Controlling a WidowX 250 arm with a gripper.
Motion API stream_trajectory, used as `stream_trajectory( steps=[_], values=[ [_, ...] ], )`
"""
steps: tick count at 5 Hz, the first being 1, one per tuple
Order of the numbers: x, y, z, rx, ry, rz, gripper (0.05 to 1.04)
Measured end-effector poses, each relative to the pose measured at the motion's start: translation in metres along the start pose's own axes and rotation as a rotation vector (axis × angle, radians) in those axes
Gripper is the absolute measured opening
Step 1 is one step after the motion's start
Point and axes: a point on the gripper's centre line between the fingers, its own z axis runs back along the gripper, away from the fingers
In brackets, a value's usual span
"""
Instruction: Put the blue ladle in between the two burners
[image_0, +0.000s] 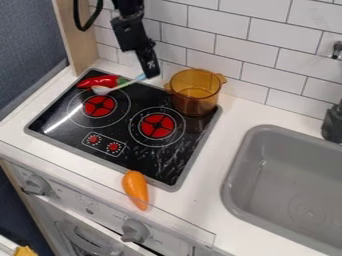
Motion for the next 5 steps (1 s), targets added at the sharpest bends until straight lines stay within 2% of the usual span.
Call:
stream_trajectory(
  steps=[1,3,4,5],
  values=[
    [0.007,0.02,0.011,-0.023,0.003,-0.02,0.31],
    [0.031,0.056,0.015,-0.063,-0.049,-0.019,0.31],
    [0.035,0.062,0.005,-0.109,-0.101,-0.024,0.31],
    [0.039,0.053,0.001,-0.197,-0.178,0.021,0.31]
  ],
)
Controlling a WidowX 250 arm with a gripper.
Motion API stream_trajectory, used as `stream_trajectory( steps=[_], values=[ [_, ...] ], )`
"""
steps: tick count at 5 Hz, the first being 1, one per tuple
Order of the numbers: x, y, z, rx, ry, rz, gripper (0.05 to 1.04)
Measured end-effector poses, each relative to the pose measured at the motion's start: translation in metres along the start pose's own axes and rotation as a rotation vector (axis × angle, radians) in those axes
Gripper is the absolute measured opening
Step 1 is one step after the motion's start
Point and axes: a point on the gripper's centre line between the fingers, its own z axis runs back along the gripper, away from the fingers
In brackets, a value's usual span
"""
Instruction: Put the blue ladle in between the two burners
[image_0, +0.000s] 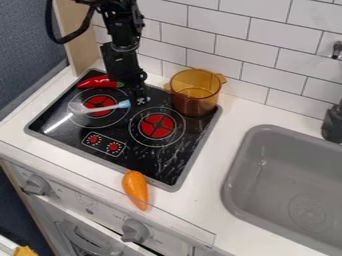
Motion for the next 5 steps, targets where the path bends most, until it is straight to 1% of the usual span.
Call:
stream_trajectory(
  steps=[1,2,3,4,5],
  values=[
    [0.0,0.001,-0.005,-0.04,-0.042,0.039,0.349],
    [0.002,0.001,-0.003,-0.056,-0.073,0.055,0.651],
    [0.003,0.001,-0.004,-0.054,-0.081,0.063,0.948],
    [0.003,0.003,-0.003,-0.039,-0.084,0.061,1.009],
    [-0.001,0.004,0.017,-0.037,-0.049,0.083,1.005]
  ],
)
